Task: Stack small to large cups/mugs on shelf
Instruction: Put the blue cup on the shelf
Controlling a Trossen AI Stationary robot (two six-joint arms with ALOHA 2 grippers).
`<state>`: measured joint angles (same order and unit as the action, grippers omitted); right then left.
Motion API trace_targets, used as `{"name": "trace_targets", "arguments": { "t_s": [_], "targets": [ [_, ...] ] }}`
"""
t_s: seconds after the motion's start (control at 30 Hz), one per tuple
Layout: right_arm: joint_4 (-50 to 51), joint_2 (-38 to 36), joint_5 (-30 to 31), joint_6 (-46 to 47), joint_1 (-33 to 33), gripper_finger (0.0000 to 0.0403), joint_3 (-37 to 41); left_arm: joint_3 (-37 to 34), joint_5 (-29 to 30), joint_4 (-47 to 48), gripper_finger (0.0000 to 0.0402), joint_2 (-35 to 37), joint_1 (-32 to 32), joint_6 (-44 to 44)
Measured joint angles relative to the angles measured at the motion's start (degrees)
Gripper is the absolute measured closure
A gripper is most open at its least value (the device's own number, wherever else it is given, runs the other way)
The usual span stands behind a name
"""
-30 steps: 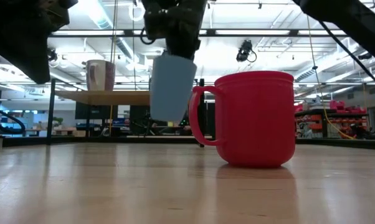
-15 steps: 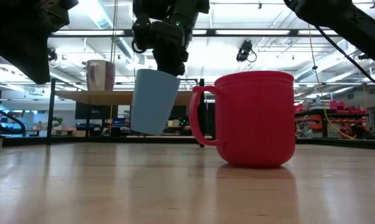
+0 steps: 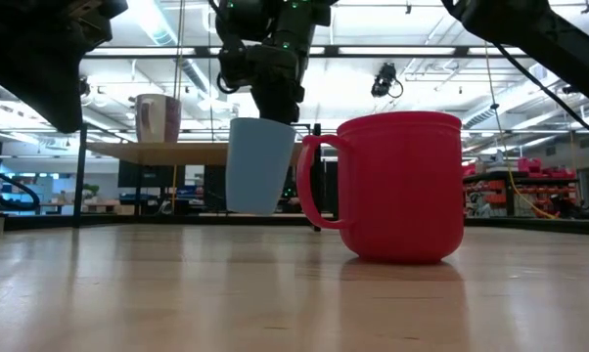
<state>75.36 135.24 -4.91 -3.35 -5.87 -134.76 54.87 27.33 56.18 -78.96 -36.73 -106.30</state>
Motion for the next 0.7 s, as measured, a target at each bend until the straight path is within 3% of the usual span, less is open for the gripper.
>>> {"name": "trace_targets", "arguments": {
  "t_s": [0.7],
  "targets": [
    [-0.5, -0.1, 2.1, -0.9, 0.0, 0.0394, 5.0, 0.0, 0.0, 0.1, 0.0362, 0.0, 0.0, 0.2]
  ]
}}
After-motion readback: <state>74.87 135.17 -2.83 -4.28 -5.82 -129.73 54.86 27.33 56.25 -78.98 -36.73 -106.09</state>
